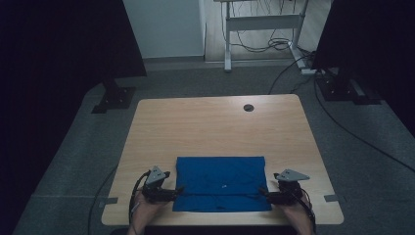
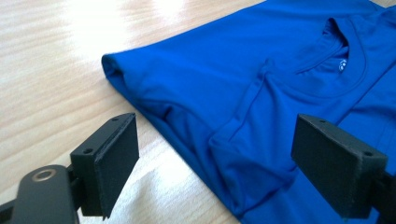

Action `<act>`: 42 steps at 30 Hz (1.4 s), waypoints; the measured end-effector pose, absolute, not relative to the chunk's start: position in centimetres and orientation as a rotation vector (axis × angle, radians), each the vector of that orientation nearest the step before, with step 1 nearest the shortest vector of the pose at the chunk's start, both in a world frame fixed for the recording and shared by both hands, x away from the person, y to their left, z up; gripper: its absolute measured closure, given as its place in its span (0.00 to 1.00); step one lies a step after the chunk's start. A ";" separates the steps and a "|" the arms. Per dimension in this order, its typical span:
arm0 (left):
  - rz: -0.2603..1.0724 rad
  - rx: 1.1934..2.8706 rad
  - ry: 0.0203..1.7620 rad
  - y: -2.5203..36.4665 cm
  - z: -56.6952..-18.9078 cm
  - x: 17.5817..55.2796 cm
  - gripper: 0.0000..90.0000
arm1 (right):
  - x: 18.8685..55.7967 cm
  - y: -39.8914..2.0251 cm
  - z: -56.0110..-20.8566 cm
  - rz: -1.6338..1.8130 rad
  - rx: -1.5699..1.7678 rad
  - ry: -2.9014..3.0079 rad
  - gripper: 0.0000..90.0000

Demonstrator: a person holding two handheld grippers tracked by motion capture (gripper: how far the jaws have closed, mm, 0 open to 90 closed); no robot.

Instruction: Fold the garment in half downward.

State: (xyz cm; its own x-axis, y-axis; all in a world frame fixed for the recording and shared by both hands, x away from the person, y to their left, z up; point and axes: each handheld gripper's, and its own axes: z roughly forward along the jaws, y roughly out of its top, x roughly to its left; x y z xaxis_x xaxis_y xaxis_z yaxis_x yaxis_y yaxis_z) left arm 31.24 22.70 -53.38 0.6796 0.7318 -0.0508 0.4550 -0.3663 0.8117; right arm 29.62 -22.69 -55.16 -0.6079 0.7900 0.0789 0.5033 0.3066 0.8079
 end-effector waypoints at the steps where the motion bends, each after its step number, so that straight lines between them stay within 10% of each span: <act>1: 0.403 2.023 0.909 22.5 -53.3 31.3 0.17 | 29.7 -22.6 -55.1 1.201 1.158 2.248 0.14; 42: 0.348 2.137 0.744 15.2 -54.4 34.9 0.38 | 33.0 -15.5 -54.4 1.232 0.905 2.415 0.50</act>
